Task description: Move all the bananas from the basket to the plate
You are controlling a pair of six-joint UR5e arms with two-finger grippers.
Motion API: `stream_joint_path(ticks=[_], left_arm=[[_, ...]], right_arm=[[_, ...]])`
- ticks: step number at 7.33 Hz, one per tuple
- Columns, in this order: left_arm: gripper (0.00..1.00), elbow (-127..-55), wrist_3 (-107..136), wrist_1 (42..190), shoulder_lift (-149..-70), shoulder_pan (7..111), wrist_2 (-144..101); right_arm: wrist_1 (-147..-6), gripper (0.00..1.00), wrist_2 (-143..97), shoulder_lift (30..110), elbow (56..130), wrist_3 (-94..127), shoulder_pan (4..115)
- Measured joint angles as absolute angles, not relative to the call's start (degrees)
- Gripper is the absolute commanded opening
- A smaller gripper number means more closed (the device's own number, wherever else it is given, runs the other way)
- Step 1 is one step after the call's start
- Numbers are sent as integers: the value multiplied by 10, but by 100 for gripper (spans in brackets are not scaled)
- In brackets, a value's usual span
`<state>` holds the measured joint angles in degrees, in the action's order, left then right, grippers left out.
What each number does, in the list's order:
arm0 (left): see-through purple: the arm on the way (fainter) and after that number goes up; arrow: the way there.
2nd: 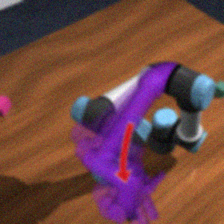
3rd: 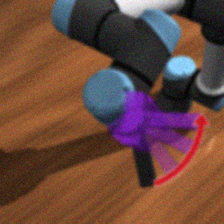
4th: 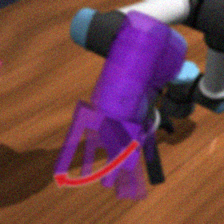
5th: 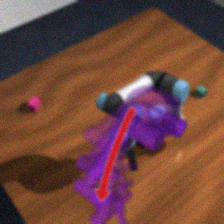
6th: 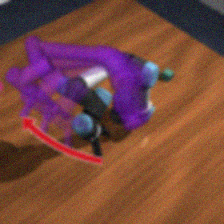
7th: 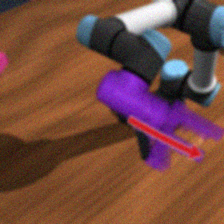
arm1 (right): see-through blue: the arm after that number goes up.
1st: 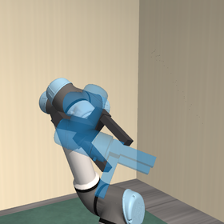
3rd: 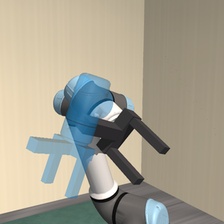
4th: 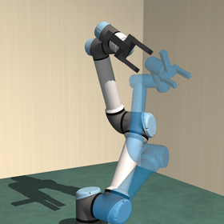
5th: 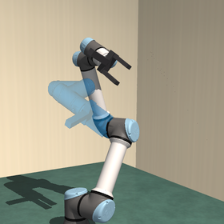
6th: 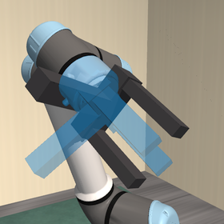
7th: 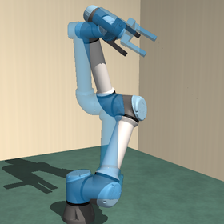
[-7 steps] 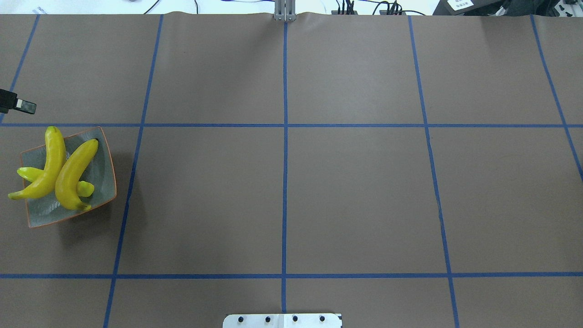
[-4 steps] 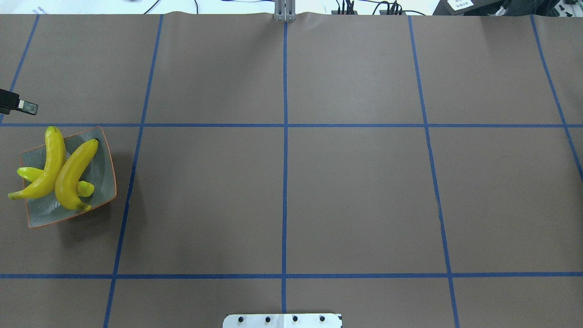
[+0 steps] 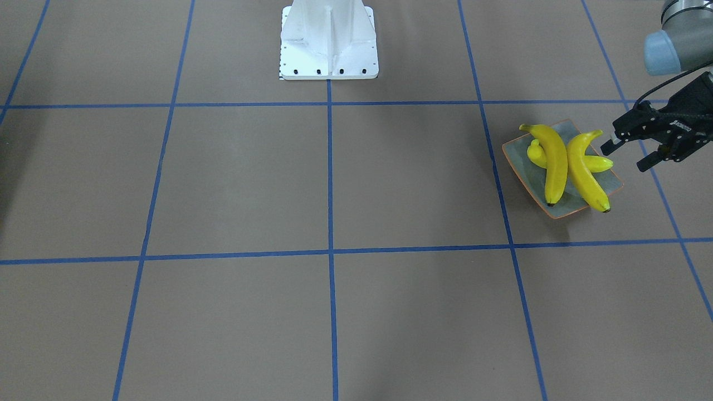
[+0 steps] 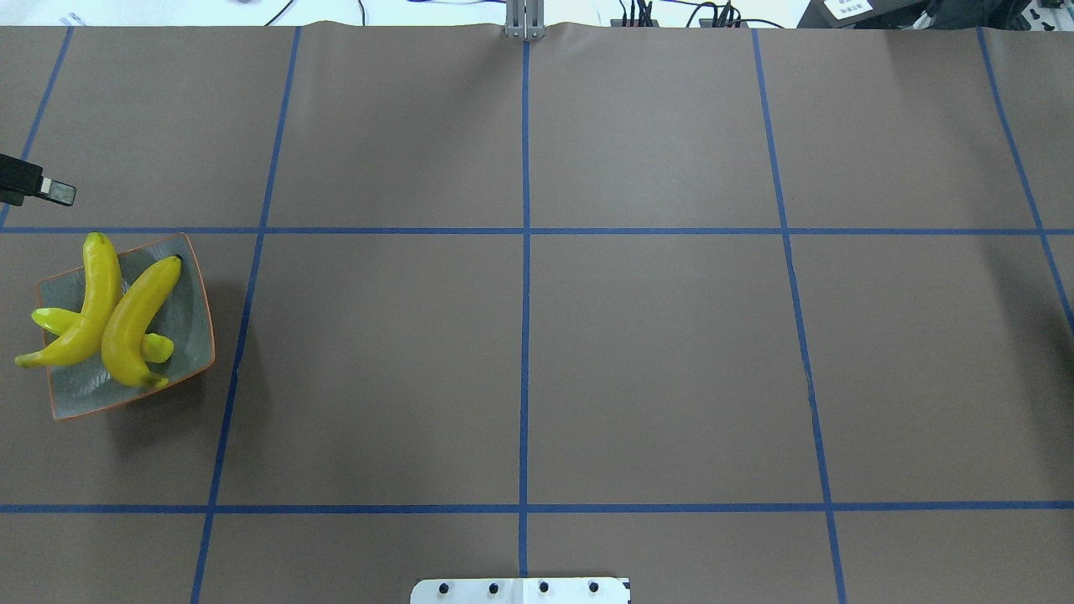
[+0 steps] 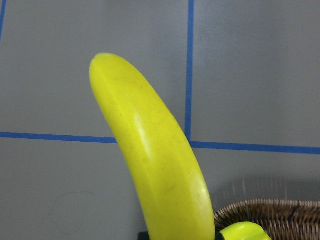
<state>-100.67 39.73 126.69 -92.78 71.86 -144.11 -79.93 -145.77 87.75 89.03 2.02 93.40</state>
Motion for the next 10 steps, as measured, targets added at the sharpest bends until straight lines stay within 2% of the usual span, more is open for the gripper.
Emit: stream_joint_path(ticks=[2,5,8,10], left_arm=[[99,-1010,398,1266,-930,719,-1440],[99,-1013,419,1210,-980,716,-1436],[99,-1020,509,1144,-1069,665,-1396],[99,-1039,527,1039,-1143,638,-1373]], right_arm=[[-799,0,-1457,873,943,83,891],[-799,0,-1453,860,1032,179,798],[-799,0,-1436,787,1076,322,690],[-799,0,-1376,737,1109,419,596]])
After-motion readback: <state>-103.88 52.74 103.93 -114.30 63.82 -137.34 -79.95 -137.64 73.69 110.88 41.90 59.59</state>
